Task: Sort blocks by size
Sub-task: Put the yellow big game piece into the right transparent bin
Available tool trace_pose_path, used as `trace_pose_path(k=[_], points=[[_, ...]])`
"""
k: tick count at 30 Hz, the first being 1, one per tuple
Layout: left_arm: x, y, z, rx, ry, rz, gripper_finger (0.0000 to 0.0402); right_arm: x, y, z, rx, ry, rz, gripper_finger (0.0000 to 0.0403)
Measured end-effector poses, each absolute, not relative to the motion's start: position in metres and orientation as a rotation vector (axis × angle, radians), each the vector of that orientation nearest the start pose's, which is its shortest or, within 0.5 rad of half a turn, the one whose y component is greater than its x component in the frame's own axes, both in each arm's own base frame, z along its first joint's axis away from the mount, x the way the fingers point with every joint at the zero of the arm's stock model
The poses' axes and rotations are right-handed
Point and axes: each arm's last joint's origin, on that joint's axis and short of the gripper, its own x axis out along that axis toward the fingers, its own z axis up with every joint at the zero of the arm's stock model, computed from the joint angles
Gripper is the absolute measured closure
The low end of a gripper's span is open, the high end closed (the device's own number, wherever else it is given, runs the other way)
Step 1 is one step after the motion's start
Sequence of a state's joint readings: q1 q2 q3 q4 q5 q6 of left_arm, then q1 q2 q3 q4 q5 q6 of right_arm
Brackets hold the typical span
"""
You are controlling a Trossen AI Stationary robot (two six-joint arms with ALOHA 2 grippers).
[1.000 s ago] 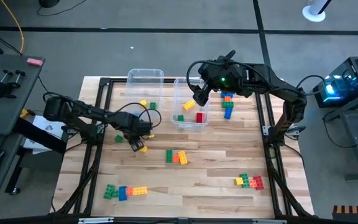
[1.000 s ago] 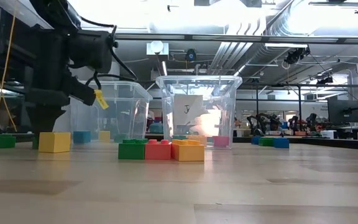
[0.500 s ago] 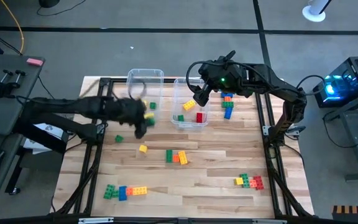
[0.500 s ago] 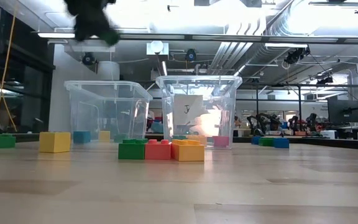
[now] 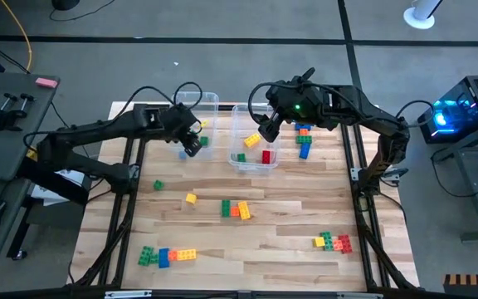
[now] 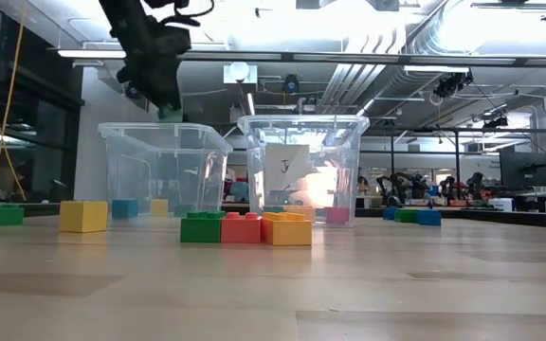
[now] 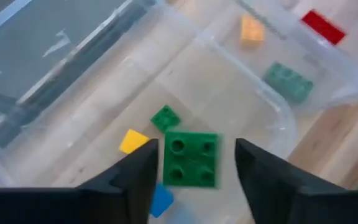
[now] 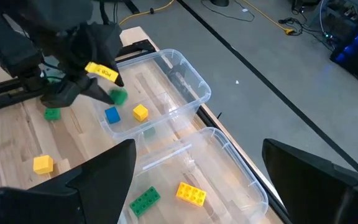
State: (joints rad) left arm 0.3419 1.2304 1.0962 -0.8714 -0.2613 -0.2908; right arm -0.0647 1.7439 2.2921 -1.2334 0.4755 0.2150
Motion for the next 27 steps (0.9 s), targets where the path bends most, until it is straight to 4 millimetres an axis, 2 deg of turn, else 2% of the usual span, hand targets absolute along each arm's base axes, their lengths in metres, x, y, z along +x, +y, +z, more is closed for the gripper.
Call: trace_pose_path(k=[4, 7, 10, 14, 17, 21, 27], points=[[0.213, 0.08, 0.305, -0.378, 0.897, 0.604, 0.0148, 0.314, -0.034, 0.483, 0.071, 0.622, -0.592, 0.0057], [0.207, 0.069, 0.315, -0.522, 0.844, 0.45, 0.0133, 0.314, -0.033, 0.483, 0.071, 0.624, -0.583, 0.0057], [0.202, 0.041, 0.328, -0.555, 0.796, 0.241, 0.0132, 0.314, -0.033, 0.483, 0.061, 0.629, -0.572, 0.0057], [0.191, -0.011, 0.334, -0.519, 0.807, 0.06, 0.0137, 0.313, -0.033, 0.482, 0.047, 0.642, -0.567, 0.0057], [0.182, -0.054, 0.32, -0.43, 0.945, 0.007, 0.014, 0.313, -0.033, 0.482, 0.024, 0.654, -0.56, 0.0057], [0.172, -0.109, 0.292, -0.206, 1.125, -0.045, 0.014, 0.313, -0.033, 0.481, 0.003, 0.662, -0.553, 0.0057], [0.178, -0.175, 0.242, -0.01, 1.202, -0.095, 0.014, 0.313, -0.035, 0.481, -0.015, 0.67, -0.549, 0.0057]])
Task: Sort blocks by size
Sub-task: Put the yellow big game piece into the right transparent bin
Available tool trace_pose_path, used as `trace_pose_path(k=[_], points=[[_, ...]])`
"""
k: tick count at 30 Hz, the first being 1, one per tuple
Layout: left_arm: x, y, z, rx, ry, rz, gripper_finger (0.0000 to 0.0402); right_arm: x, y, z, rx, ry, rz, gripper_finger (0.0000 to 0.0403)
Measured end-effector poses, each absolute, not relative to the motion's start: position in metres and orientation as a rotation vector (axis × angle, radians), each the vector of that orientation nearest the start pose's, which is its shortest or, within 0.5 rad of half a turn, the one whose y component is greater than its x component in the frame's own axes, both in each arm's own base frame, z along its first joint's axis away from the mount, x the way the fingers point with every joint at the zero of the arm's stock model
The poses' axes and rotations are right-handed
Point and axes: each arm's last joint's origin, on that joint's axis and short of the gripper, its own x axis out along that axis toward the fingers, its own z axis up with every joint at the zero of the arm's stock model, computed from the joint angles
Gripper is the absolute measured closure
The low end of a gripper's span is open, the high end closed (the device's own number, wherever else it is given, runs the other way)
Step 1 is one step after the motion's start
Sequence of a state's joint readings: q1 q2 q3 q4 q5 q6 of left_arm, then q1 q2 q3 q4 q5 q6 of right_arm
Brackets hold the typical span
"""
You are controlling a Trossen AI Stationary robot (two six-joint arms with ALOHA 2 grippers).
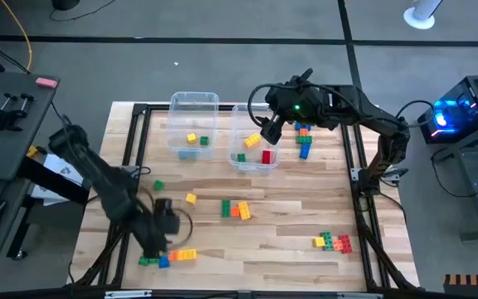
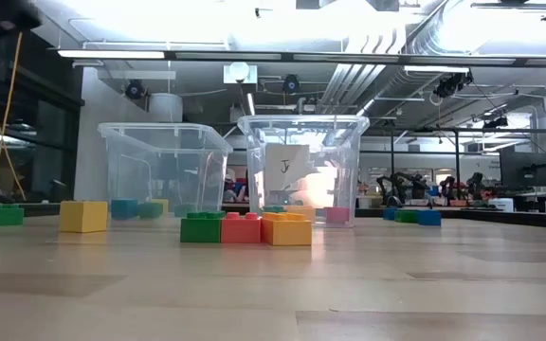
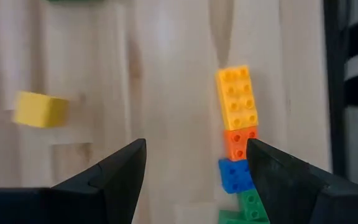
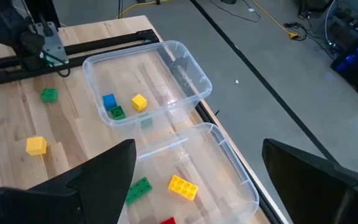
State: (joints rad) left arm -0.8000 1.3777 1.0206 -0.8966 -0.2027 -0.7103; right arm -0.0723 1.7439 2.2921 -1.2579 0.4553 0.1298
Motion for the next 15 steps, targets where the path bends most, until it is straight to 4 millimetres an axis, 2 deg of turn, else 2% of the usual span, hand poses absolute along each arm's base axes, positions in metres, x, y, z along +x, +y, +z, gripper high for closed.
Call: trace_pose_path(k=[3, 8, 15], points=[[0.185, -0.198, 0.216, -0.001, 1.23, -0.076, 0.014, 0.312, -0.037, 0.481, -0.025, 0.677, -0.543, 0.0057], [0.196, -0.228, 0.182, -0.113, 1.272, -0.104, 0.014, 0.311, -0.04, 0.48, -0.016, 0.701, -0.507, 0.0057], [0.204, -0.234, 0.158, -0.206, 1.274, 0.05, 0.014, 0.31, -0.044, 0.478, -0.031, 0.728, -0.48, 0.0057]])
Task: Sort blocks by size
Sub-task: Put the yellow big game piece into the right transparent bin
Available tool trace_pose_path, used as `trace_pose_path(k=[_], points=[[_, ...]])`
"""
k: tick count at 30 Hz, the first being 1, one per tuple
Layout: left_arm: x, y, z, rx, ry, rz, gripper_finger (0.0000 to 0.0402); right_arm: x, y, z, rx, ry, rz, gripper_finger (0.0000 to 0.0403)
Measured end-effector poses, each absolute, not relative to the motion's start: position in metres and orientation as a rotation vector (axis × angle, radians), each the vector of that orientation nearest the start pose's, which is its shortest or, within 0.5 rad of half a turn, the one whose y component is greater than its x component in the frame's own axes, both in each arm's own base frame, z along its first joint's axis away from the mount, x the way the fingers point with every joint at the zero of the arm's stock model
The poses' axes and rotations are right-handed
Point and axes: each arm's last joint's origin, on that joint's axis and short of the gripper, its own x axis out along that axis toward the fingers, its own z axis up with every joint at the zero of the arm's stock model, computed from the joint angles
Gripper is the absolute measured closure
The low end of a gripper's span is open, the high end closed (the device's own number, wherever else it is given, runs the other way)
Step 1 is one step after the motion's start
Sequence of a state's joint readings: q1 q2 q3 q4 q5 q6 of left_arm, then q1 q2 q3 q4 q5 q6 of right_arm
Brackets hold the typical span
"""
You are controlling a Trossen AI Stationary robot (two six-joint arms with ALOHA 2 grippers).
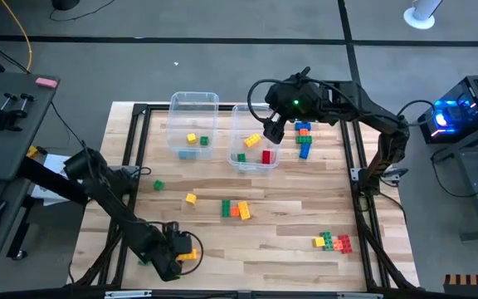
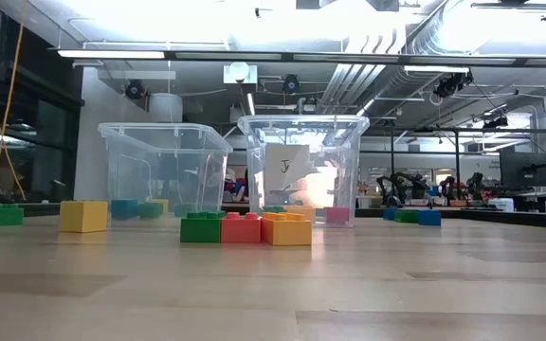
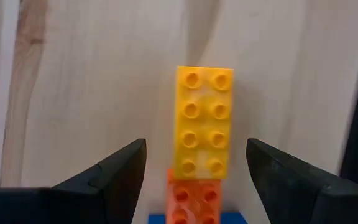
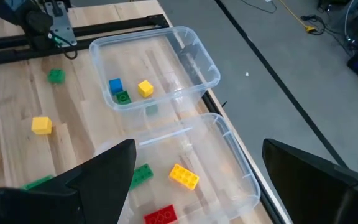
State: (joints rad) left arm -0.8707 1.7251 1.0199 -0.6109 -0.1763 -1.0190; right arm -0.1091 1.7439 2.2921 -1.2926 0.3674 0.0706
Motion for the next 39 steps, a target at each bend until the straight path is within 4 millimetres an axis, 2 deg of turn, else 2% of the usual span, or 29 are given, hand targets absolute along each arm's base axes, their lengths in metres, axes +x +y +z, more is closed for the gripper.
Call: trace_pose_path(k=[6, 13, 16, 20, 23, 26, 28, 32, 34, 36, 39], points=[[0.206, -0.238, 0.138, -0.17, 1.312, 0.079, 0.014, 0.31, -0.045, 0.478, -0.049, 0.736, -0.47, 0.0057], [0.214, -0.232, 0.129, -0.18, 1.349, 0.12, 0.0151, 0.309, -0.045, 0.478, -0.054, 0.744, -0.467, 0.0057], [0.221, -0.223, 0.134, -0.237, 1.356, 0.15, 0.0198, 0.309, -0.045, 0.478, -0.054, 0.744, -0.467, 0.0057], [0.227, -0.206, 0.143, -0.192, 1.355, 0.181, 0.0304, 0.309, -0.045, 0.478, -0.053, 0.744, -0.468, 0.0057], [0.229, -0.19, 0.161, -0.178, 1.335, 0.175, 0.0309, 0.309, -0.045, 0.478, -0.05, 0.743, -0.469, 0.0057], [0.226, -0.171, 0.191, -0.167, 1.289, 0.167, 0.0309, 0.309, -0.045, 0.477, -0.038, 0.742, -0.474, 0.0057], [0.223, -0.152, 0.216, -0.177, 1.192, 0.202, 0.0309, 0.309, -0.045, 0.477, -0.026, 0.741, -0.479, 0.0057], [0.205, -0.102, 0.268, -0.178, 0.945, 0.373, 0.0309, 0.309, -0.045, 0.477, -0.001, 0.734, -0.489, 0.0057], [0.196, -0.074, 0.287, -0.151, 0.831, 0.484, 0.0307, 0.309, -0.045, 0.477, 0.015, 0.729, -0.499, 0.0057], [0.189, -0.045, 0.302, -0.126, 0.751, 0.587, 0.0306, 0.309, -0.045, 0.477, 0.031, 0.724, -0.507, 0.0057], [0.184, -0.002, 0.312, -0.098, 0.759, 0.701, 0.0306, 0.309, -0.045, 0.477, 0.061, 0.714, -0.523, 0.0057]])
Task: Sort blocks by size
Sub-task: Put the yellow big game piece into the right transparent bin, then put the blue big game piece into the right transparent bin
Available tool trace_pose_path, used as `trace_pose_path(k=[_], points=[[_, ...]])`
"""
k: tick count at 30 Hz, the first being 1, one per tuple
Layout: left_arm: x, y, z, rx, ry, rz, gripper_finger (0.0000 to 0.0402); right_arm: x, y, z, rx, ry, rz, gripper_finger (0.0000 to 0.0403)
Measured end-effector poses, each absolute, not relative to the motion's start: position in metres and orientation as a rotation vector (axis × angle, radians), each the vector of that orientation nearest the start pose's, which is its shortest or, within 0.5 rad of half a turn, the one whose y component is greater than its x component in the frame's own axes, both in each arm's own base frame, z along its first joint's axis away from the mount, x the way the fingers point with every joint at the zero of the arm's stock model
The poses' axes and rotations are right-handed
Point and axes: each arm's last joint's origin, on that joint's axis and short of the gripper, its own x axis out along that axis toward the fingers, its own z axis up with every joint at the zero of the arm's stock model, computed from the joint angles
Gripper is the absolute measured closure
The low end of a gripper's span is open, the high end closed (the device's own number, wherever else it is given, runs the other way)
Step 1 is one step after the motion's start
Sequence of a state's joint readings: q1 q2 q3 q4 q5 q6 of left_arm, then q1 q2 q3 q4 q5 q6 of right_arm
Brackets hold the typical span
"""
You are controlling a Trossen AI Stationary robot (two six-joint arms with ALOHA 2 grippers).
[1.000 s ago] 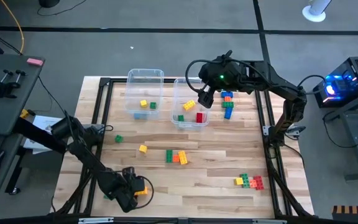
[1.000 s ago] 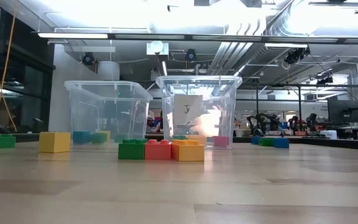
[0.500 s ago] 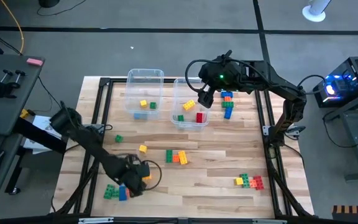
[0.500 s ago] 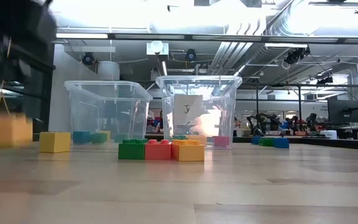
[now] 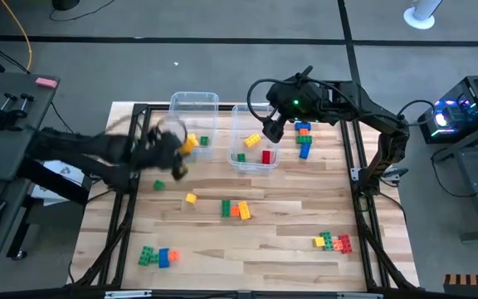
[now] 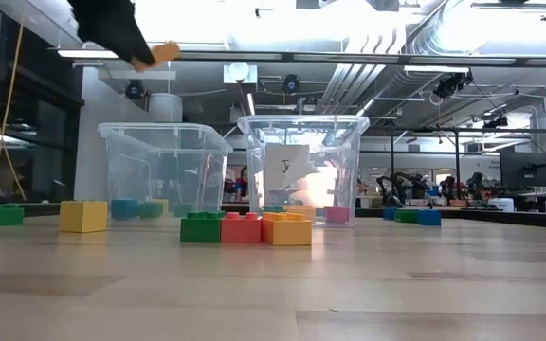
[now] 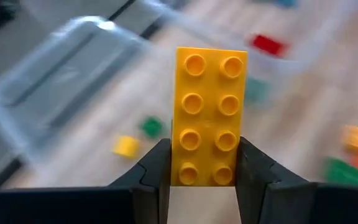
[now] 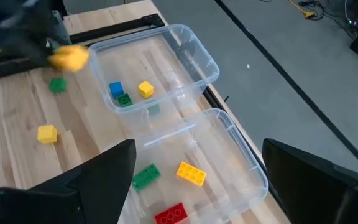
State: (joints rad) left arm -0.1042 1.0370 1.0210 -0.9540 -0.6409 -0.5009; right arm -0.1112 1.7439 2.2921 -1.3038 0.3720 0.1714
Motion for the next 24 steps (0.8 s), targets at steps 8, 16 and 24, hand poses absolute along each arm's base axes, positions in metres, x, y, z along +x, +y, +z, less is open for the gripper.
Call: trace_pose_path(k=[8, 16, 24], points=[[0.189, 0.084, 0.302, -0.127, 0.913, 0.738, 0.0275, 0.312, -0.045, 0.477, 0.145, 0.681, -0.56, 0.0057], [0.188, 0.103, 0.305, -0.175, 0.913, 0.754, 0.0174, 0.325, -0.043, 0.467, 0.176, 0.698, -0.57, 0.0057], [0.187, 0.093, 0.351, -0.293, 0.714, 0.497, 0.0141, 0.322, -0.034, 0.454, 0.171, 0.809, -0.658, 0.0057]])
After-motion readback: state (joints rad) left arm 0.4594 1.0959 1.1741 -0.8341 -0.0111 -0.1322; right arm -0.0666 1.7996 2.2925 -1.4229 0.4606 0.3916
